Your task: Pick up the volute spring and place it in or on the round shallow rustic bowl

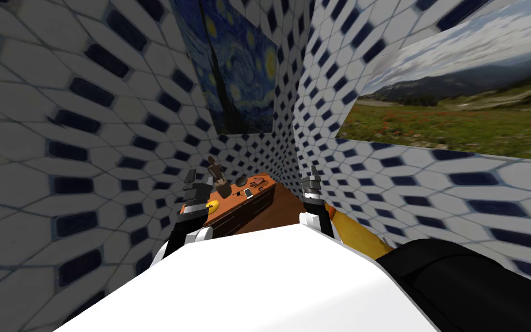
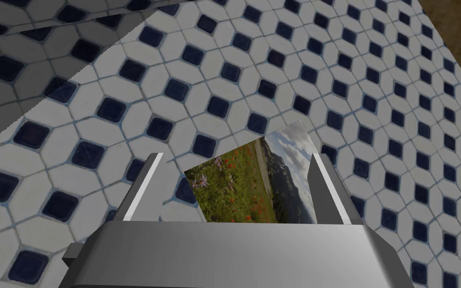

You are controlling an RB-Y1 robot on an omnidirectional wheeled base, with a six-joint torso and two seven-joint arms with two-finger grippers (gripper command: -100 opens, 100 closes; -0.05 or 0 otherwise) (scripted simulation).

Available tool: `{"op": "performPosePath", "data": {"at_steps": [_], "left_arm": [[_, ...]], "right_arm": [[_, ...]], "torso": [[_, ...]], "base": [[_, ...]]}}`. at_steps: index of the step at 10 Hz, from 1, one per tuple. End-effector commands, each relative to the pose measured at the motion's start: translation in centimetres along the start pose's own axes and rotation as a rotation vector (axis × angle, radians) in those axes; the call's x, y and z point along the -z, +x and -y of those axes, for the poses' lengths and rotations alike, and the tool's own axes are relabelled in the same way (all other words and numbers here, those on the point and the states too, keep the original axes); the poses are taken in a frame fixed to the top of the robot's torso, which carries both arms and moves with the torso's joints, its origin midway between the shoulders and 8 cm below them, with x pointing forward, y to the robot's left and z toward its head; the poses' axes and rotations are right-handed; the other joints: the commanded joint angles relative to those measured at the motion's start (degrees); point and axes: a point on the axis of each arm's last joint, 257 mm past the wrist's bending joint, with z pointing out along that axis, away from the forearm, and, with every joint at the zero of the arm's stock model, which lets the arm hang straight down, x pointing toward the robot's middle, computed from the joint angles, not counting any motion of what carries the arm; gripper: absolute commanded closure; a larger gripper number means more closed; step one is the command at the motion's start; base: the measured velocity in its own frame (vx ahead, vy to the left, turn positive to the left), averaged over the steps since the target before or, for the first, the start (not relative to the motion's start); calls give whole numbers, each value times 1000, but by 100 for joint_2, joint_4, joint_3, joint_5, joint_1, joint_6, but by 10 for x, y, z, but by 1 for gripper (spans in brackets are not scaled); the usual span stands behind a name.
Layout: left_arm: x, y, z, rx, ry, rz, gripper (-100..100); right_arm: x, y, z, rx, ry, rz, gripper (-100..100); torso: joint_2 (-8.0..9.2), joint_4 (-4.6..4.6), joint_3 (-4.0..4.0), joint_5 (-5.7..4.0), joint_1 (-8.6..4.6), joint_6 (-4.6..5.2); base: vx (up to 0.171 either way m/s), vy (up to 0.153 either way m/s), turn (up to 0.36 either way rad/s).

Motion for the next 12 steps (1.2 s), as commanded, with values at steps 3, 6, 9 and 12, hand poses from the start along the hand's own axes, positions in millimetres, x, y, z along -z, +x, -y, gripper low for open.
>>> {"op": "performPosePath", "data": {"at_steps": [3,6,9,12], "left_arm": [[-6,-9,-39,-59,-97,-34,-100],[-10,-26,-78,-102,-194,-31,-100],[-12,-44,-109,-128,-274,-14,-100],[-11,-66,-142,-148,-362,15,-100]], "right_arm": [[0,0,0,0,0,0,0],[0,0,0,0,0,0,0],[0,0,0,0,0,0,0],[0,0,0,0,0,0,0]], "torso": [[20,4,11,-5,-23,1],[20,4,11,-4,-19,1],[14,3,8,-5,-18,0],[10,3,6,-5,-16,-1]], "base": [[-55,-63,-81],[-51,-59,-84],[-36,-55,-67],[-23,-52,-68]]}}
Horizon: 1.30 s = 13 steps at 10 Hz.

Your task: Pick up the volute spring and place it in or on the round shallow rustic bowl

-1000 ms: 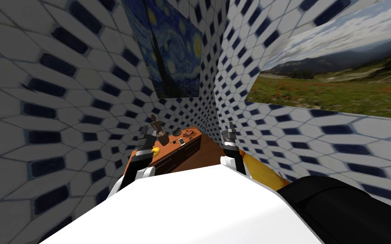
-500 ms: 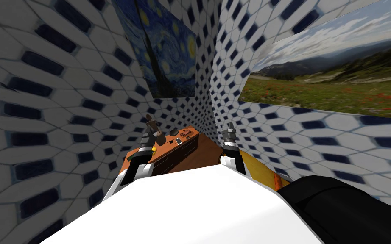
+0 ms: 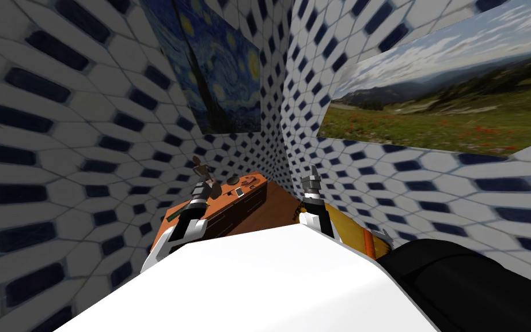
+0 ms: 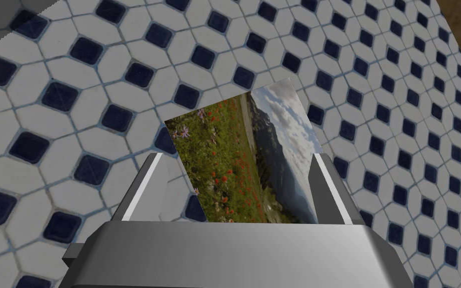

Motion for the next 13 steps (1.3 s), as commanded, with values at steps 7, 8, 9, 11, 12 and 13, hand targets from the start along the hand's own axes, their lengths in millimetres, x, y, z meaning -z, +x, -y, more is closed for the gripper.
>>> {"op": "performPosePath", "data": {"at_steps": [7,8,9,11,12,13], "left_arm": [[-14,-48,-86,-4,-235,87,-100],[-17,-58,-98,2,-272,110,-100],[-15,-59,-106,3,-289,112,-100],[-17,-81,-134,23,-371,160,-100],[-12,-82,-147,24,-400,164,-100],[-12,-93,-159,38,-440,189,-100]], "right_arm": [[0,0,0,0,0,0,0],[0,0,0,0,0,0,0],[0,0,0,0,0,0,0],[0,0,0,0,0,0,0],[0,0,0,0,0,0,0],[0,0,0,0,0,0,0]], "torso": [[-1,0,-1,-1,-4,0],[-4,-1,-2,0,1,-3],[-8,-1,-4,0,5,-1],[-8,-2,-5,1,5,-1],[-11,-2,-6,0,-1,-1],[-11,-3,-7,0,4,-3]], "base": [[-10,-45,-73],[11,-33,-82],[9,-23,-38],[9,-44,-89],[21,-31,-57],[26,-20,-55]]}}
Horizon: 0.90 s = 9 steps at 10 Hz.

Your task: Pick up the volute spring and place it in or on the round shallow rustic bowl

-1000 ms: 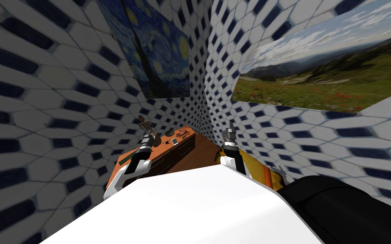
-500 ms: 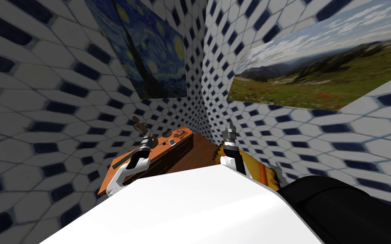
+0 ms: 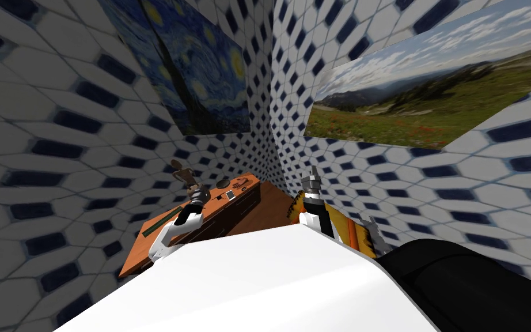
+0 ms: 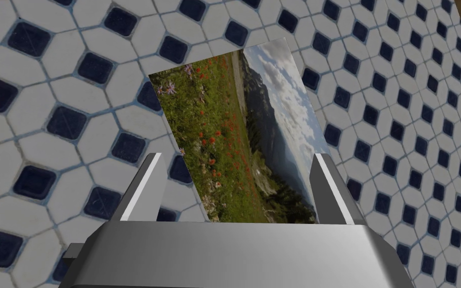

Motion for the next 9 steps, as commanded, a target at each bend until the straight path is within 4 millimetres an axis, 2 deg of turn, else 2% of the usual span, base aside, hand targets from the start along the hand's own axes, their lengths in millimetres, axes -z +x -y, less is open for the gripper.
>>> {"op": "performPosePath", "data": {"at_steps": [1,4,6,9], "left_arm": [[-5,-9,-16,9,-43,15,-100],[-15,-30,-47,46,-143,64,-100],[-15,-31,-54,46,-157,66,-100],[-19,-50,-88,92,-260,113,-100]], "right_arm": [[0,0,0,0,0,0,0],[0,0,0,0,0,0,0],[0,0,0,0,0,0,0],[0,0,0,0,0,0,0]], "torso": [[0,0,0,0,0,0],[0,0,0,0,3,-1],[1,0,0,1,4,-2],[0,0,0,1,6,-1]], "base": [[21,-15,-48],[26,-17,-60],[18,-8,-22],[31,-8,-64]]}}
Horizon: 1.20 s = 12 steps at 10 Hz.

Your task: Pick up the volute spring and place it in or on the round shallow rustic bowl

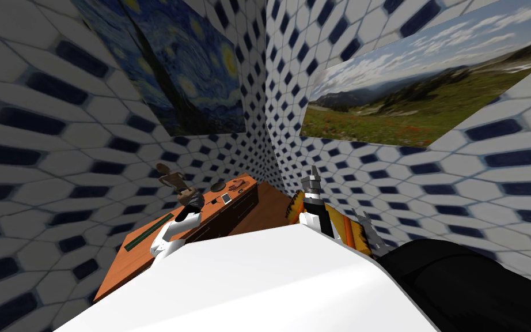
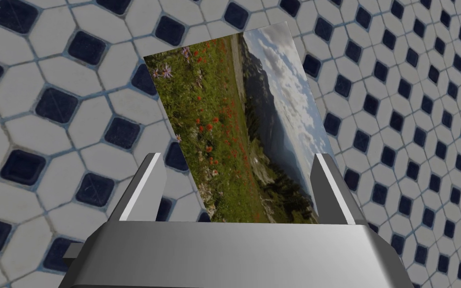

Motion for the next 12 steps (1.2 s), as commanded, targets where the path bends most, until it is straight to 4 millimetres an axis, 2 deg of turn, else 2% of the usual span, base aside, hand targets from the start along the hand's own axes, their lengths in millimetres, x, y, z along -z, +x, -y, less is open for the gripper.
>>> {"op": "performPosePath", "data": {"at_steps": [1,2,6,9,10,12], "left_arm": [[-5,-7,-11,13,-38,14,-100],[-10,-16,-26,38,-88,36,-100],[-17,-33,-53,92,-179,77,-100],[-18,-49,-95,149,-295,121,-100],[-17,-50,-101,149,-308,124,-100],[-14,-61,-135,206,-405,162,-100]], "right_arm": [[0,0,0,0,0,0,0],[0,0,0,0,0,0,0],[0,0,0,0,0,0,0],[0,0,0,0,0,0,0],[0,0,0,0,0,0,0],[0,0,0,0,0,0,0]], "torso": [[0,0,0,0,0,0],[0,0,0,0,2,-2],[0,-1,-1,1,5,-2],[-5,-1,-3,1,8,-1],[-15,-3,-8,2,7,0],[-6,-2,-4,2,10,-1]], "base": [[37,-6,-28],[41,1,-58],[44,3,-49],[61,8,-56],[61,17,-30],[66,22,-54]]}}
